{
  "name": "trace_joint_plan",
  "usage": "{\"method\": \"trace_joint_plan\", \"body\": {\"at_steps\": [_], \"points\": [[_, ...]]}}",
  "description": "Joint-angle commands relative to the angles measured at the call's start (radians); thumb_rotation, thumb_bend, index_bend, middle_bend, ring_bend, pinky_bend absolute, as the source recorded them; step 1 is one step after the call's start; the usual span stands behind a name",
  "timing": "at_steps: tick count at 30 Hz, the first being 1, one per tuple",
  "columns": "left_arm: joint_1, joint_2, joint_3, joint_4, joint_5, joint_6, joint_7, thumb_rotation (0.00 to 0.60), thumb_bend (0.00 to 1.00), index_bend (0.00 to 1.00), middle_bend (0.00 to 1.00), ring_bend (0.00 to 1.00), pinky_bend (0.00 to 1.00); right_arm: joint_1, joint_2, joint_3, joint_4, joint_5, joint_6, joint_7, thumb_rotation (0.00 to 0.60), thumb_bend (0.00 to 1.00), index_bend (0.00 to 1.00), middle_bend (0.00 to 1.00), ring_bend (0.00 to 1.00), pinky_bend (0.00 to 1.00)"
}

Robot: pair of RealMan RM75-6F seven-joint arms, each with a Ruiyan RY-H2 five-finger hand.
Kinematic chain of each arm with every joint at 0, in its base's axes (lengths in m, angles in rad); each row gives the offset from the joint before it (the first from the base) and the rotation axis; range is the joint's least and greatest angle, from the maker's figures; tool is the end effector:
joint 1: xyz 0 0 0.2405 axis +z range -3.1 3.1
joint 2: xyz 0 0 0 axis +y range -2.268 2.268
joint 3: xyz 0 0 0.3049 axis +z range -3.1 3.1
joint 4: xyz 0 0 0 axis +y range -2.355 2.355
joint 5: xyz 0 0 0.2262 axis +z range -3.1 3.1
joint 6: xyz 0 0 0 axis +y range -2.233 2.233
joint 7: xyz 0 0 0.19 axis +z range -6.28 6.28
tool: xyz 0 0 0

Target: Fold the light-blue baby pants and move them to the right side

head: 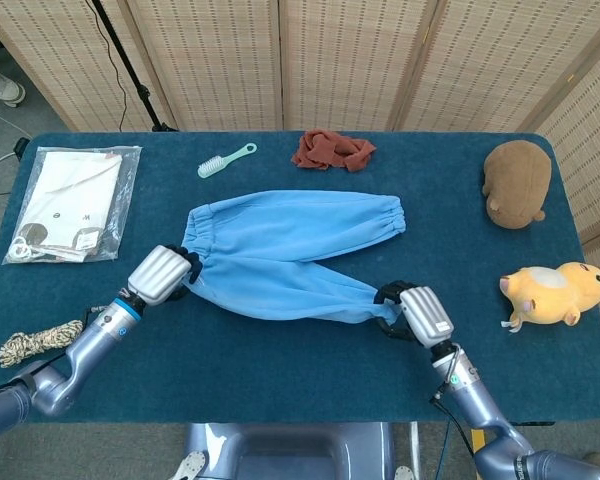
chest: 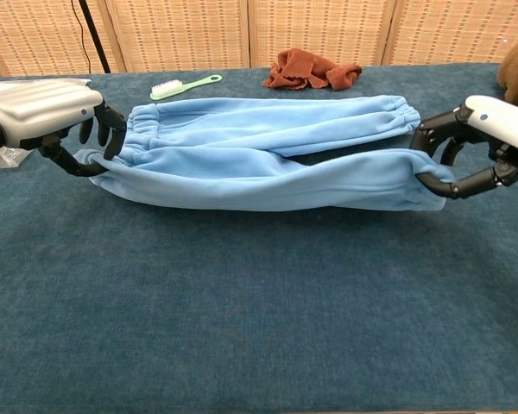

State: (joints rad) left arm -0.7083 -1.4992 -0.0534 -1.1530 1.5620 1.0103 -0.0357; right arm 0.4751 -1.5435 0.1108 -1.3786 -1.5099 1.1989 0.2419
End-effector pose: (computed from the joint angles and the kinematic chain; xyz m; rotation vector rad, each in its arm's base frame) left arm -0.2333 0.4324 -0.0168 -2.0278 -0.6695 -0.9248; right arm -0.2421 -0.3578 -0.0157 1.6483 -1.1970 1.3167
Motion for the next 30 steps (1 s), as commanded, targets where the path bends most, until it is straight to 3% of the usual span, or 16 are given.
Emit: {"method": "trace_joint_plan", "body": {"at_steps": [1, 9, 16, 24, 30], "points": [[-0.037, 0.053, -0.049, -0.087, -0.078, -0.072, 0.091, 0.600, 0.51, 0.66, 0.50, 0.46, 0.52, 0.032, 0.024, 0.051, -0.026, 0.044, -0.032, -0.018, 0.600, 0.58, 0.62, 0.53, 0.41, 0.46], [-0.095, 0.088, -0.118, -0.158, -0.215, -0.177, 0.165, 0.600, 0.51, 0.66, 0.50, 0.46, 0.52, 0.108, 0.046, 0.150, 0.006, 0.145, -0.119, -0.035, 0.600, 0.58, 0.62, 0.53, 0.41, 0.46], [-0.140, 0.104, -0.161, -0.164, -0.359, -0.251, 0.258, 0.600, 0.51, 0.66, 0.50, 0.46, 0.52, 0.172, 0.049, 0.202, 0.072, 0.234, -0.226, -0.012, 0.600, 0.59, 0.62, 0.53, 0.41, 0.46], [-0.203, 0.079, -0.194, -0.101, -0.490, -0.294, 0.336, 0.600, 0.50, 0.66, 0.50, 0.46, 0.52, 0.254, 0.023, 0.242, 0.210, 0.321, -0.352, 0.002, 0.600, 0.59, 0.62, 0.53, 0.41, 0.46], [-0.244, 0.050, -0.189, -0.023, -0.560, -0.323, 0.391, 0.600, 0.50, 0.66, 0.50, 0.46, 0.52, 0.308, -0.007, 0.257, 0.323, 0.363, -0.440, 0.028, 0.600, 0.59, 0.62, 0.53, 0.41, 0.46]]}}
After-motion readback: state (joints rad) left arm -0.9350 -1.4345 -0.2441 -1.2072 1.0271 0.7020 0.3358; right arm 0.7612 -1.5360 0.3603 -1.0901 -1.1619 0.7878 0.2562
